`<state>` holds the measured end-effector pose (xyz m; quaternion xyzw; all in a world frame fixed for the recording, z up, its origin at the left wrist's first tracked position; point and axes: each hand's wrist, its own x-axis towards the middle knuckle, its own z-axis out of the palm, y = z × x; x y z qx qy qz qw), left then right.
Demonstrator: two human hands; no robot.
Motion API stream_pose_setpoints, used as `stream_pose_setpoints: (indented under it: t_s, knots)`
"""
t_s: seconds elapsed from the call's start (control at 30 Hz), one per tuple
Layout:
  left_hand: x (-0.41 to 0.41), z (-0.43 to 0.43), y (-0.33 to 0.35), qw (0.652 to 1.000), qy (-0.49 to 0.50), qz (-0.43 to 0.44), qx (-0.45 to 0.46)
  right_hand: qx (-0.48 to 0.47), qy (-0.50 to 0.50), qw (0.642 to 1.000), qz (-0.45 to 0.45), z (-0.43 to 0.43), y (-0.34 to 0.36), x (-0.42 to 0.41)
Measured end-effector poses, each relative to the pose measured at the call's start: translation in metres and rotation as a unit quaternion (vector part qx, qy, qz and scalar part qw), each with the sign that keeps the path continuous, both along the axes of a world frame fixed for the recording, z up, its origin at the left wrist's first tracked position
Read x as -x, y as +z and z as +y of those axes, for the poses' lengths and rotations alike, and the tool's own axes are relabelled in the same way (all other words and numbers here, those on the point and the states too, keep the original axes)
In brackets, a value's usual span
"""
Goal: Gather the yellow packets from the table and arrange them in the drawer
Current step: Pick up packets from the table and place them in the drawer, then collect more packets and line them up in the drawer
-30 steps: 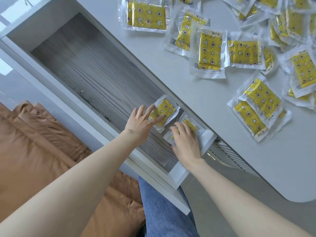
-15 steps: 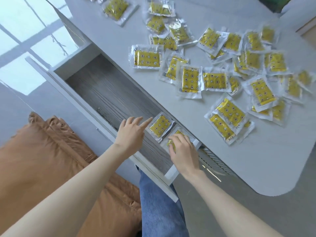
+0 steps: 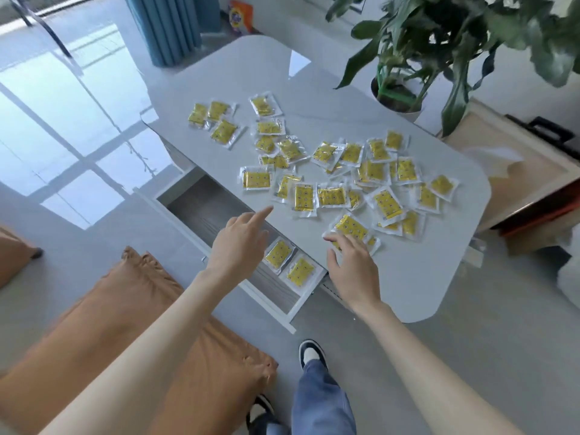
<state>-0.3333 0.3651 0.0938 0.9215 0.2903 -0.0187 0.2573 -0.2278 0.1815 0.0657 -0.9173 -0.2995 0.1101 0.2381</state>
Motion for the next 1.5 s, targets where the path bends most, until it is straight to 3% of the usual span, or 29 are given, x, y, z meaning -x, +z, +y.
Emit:
stream_pose_setpoints:
  t_s: [0.4, 0.67, 0.87, 1.13, 1.5]
  knots:
    - [-0.07, -0.136, 0.09, 0.998, 0.016, -0.048, 0.042, 0.035, -0.022, 0.999, 0.001, -0.135, 0.113, -0.098]
    - [-0.148, -0.251, 0.094, 0.99, 0.074, -0.052, 0.113, 0.044, 0.017, 0.998, 0.045, -0.237, 0.131, -0.177]
    - [-0.196, -0.29, 0.089, 0.98, 0.129, -0.052, 0.144, 0.055, 0.038, 0.996, 0.067, -0.268, 0.145, -0.233]
    - [-0.25, -0.28, 0.042, 0.973, 0.169, -0.002, 0.156, 0.075, 0.055, 0.989, 0.117, -0.253, 0.121, -0.302]
    - [-0.33, -0.242, -0.053, 0.924, 0.285, 0.042, 0.253, 0.186, 0.085, 0.967, 0.15, -0.214, 0.032, -0.397]
